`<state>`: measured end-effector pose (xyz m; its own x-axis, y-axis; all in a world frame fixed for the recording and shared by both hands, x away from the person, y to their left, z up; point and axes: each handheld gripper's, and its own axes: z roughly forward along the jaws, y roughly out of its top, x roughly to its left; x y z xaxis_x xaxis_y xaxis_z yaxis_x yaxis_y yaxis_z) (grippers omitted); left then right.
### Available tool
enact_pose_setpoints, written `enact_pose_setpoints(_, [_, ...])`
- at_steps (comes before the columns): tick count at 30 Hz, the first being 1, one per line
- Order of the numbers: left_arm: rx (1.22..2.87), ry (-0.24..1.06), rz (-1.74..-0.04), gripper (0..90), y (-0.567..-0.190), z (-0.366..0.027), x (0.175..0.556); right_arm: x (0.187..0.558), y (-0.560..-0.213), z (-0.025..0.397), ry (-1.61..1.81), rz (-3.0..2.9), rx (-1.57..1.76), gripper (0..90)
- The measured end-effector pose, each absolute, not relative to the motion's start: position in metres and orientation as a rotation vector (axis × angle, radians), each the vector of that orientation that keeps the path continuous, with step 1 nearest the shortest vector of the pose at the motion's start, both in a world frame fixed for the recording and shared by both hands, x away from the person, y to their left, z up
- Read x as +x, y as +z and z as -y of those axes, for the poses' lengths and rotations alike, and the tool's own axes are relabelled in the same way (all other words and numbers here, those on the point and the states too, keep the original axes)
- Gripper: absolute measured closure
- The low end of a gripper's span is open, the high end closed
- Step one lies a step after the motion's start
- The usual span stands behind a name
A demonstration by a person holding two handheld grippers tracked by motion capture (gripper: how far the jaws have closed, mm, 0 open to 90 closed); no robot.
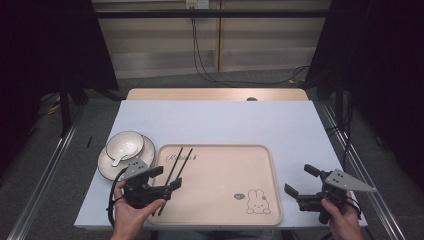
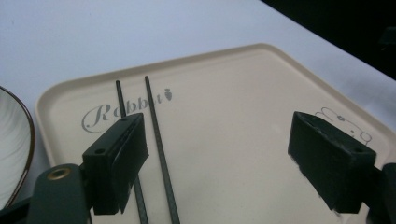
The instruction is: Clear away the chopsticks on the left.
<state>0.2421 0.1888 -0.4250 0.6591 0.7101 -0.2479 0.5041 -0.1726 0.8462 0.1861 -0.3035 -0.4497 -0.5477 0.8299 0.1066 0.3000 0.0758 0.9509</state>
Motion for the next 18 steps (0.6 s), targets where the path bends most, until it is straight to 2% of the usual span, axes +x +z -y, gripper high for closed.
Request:
enact_pose_setpoints(2, [1.831,0.288,-0.927,17.9,-0.423,-0.194,0.238,0.186,-0.45,0.304,1.484,-1.891,1.117,0.0])
enact_pose_setpoints(8, [1.743,0.356,-0.856,4.8,-0.419,-0.218,0.228,0.186,-0.45,0.305,1.479,-1.885,1.117,0.0])
enact_pose_setpoints(18, [1.691,0.393,-0.873,2.2,-0.419,-0.266,0.215,0.186,-0.45,0.306,1.479,-1.88,1.126,0.1])
